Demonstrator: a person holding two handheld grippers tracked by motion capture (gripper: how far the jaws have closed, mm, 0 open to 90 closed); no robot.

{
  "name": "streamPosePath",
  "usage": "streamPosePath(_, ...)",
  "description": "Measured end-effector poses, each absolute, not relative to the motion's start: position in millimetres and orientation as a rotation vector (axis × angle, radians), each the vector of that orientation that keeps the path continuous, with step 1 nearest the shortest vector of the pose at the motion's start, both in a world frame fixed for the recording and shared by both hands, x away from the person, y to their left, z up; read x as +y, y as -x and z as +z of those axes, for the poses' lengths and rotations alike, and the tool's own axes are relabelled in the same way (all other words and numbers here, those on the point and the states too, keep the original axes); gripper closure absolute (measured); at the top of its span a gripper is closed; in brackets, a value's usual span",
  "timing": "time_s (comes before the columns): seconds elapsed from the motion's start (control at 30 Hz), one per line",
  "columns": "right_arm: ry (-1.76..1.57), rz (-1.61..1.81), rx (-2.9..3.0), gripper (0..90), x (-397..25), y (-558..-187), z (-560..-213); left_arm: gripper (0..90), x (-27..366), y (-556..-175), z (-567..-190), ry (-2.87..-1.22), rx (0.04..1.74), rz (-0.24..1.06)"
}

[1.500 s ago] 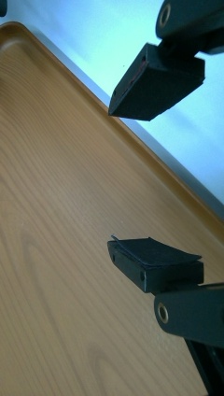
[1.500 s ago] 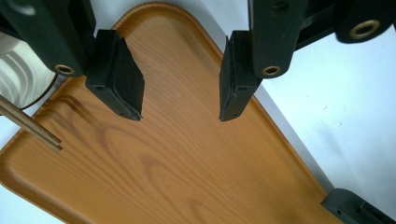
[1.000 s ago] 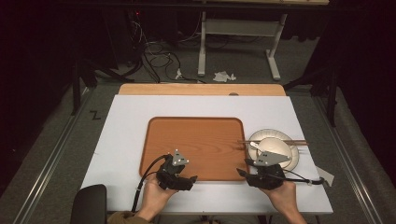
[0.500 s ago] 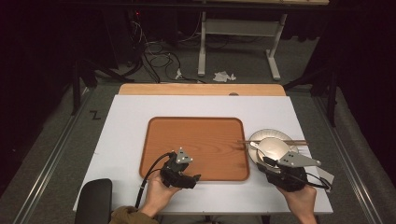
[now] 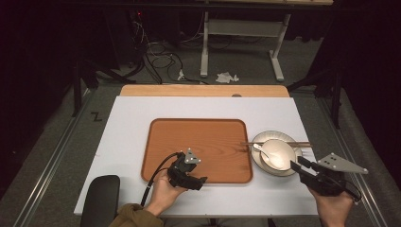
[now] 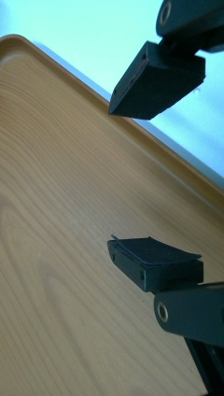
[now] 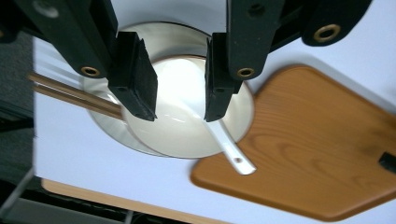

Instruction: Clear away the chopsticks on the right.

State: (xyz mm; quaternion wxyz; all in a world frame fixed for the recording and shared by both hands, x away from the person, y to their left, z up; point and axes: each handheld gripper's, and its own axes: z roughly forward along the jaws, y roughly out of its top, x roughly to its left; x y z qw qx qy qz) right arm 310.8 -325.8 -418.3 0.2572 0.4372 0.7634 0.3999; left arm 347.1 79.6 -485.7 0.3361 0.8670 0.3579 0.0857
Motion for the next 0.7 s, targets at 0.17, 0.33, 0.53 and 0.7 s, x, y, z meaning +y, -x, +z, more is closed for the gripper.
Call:
streamPosePath(0.17, -1.22, 1.087, 2.039, 65.8, -343.1, -315.3, -416.8, 29.9, 82.1, -345.4, -483.4, -2.242, 0.946, 0.248)
streamPosePath(0.33, -1.232, 1.107, 2.039, 66.3, -349.4, -323.9, -415.8, 29.8, 83.5, -342.4, -484.9, -2.245, 0.958, 0.251)
streamPosePath(0.53, -1.227, 1.081, 2.069, 67.4, -356.0, -345.3, -413.1, 29.8, 91.0, -338.0, -484.3, -2.219, 0.997, 0.257)
streamPosePath(0.7, -1.235, 1.005, 2.095, 68.6, -364.7, -368.6, -414.0, 29.7, 98.4, -332.6, -485.5, -2.2, 1.041, 0.267)
